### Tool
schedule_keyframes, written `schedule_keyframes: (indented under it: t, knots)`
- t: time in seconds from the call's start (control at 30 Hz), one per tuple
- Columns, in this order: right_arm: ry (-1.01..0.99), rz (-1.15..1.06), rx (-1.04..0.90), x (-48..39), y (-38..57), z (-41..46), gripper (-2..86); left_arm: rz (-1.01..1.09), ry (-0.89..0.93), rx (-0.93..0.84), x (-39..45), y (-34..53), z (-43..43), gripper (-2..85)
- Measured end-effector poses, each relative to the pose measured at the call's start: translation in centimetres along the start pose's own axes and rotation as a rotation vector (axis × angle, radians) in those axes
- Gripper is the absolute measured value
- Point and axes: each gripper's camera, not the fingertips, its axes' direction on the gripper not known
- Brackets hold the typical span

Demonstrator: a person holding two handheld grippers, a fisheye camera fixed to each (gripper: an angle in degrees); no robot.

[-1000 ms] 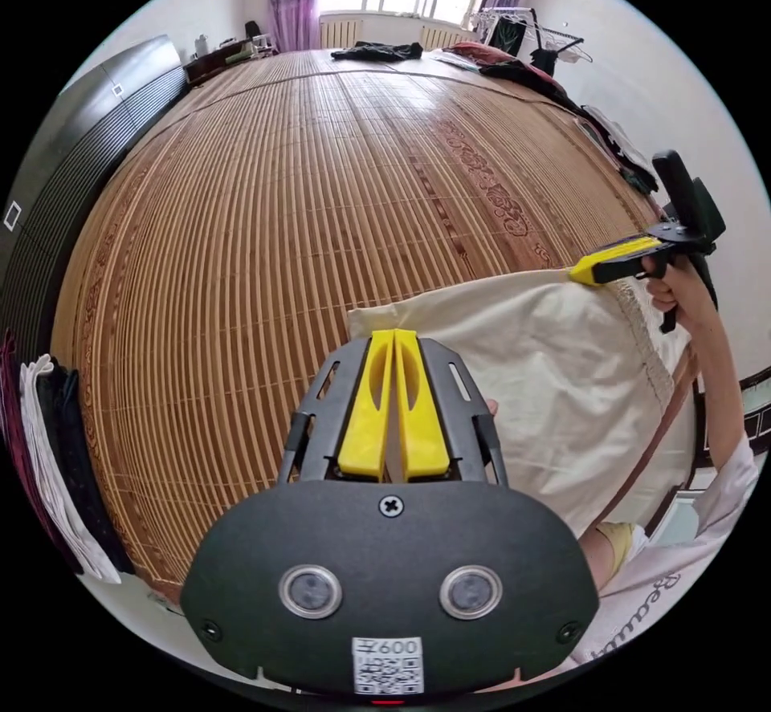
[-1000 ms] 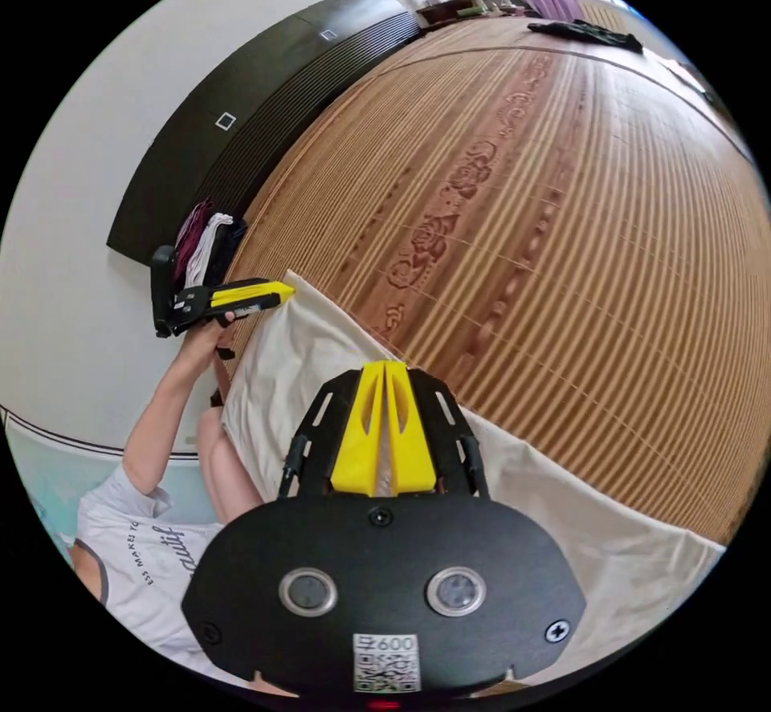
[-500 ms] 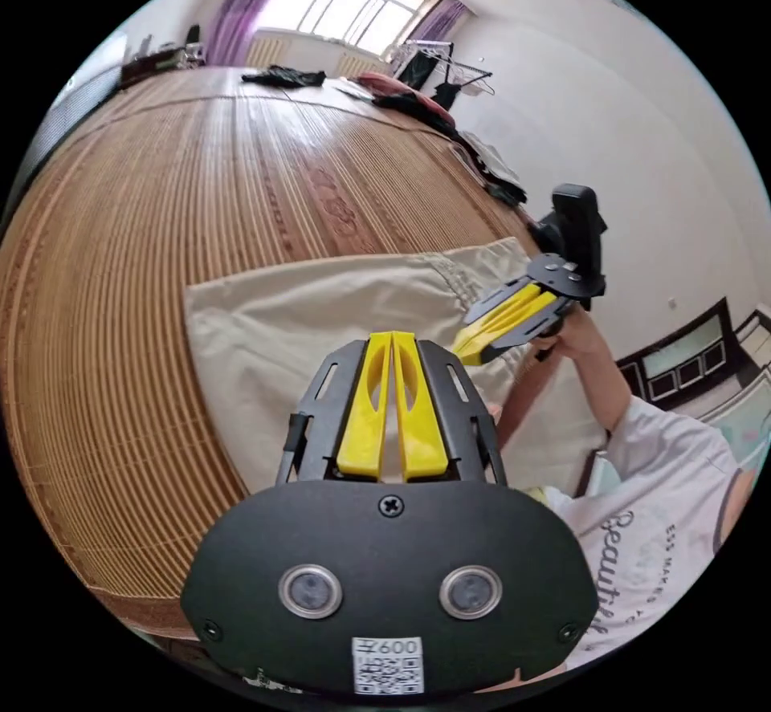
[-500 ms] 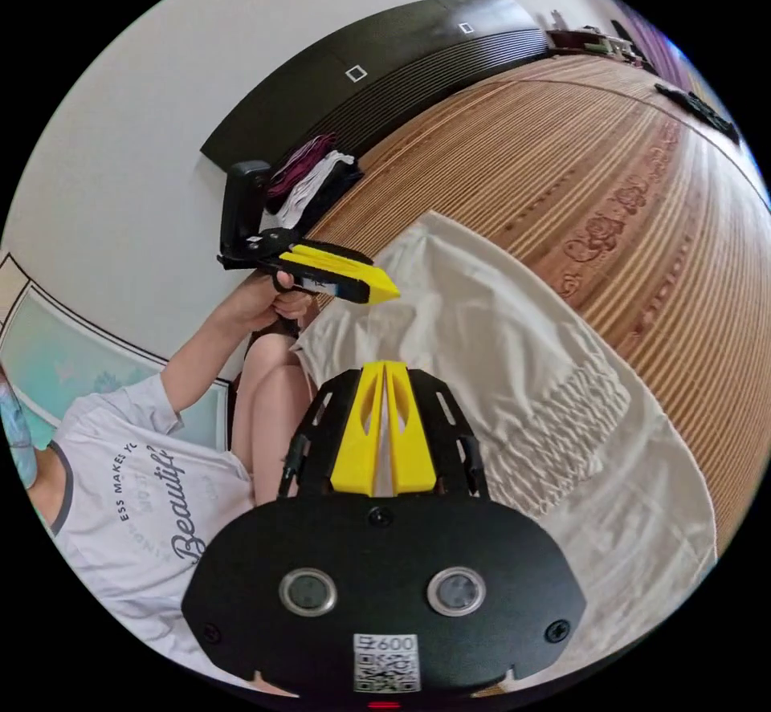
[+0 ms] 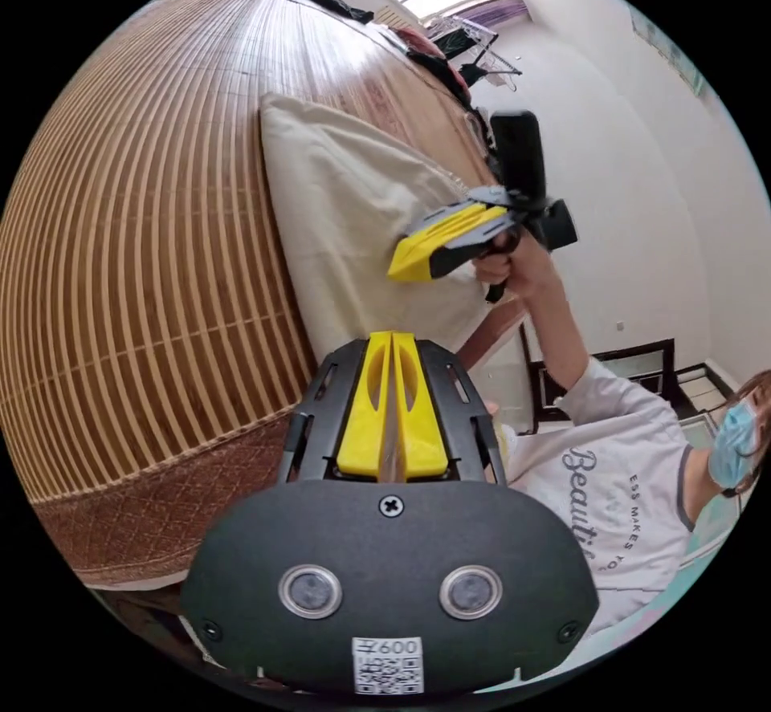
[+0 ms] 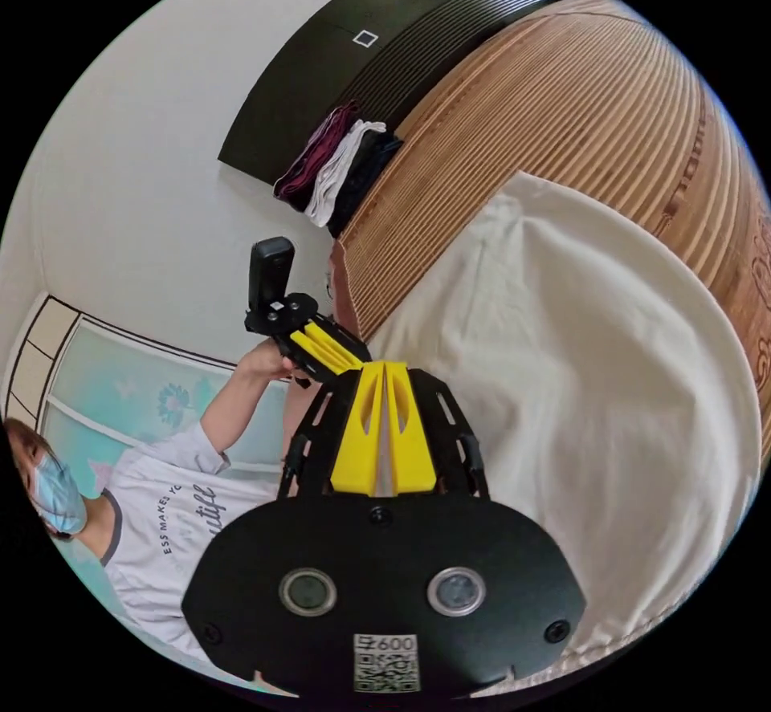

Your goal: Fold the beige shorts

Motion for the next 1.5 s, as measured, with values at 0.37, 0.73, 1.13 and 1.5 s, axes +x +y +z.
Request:
schedule_keyframes:
  t: [0.37,0.73,1.13,1.5]
  knots:
    - [0.242,0.178,-0.007,-2.5,11.0,-16.1,-0.8,0.064,0.042,0.108,5.6,3.6,-2.4,0.1]
    - [-0.046,-0.129,-0.210,-19.3,-4.8,5.8,-0.9,0.094,0.198,0.113,12.1,9.2,-7.2,0.3]
    - [0.225,0.006,-0.051,-20.3,2.7,-10.8,-0.8,0.242,-0.016,0.023,24.6,11.4,-6.9,0.4]
    - [0.331,0.143,0.419,-23.7,15.5,-31.1,-0.8,0.286,-0.101,0.118,33.1,14.8,-11.5,0.4]
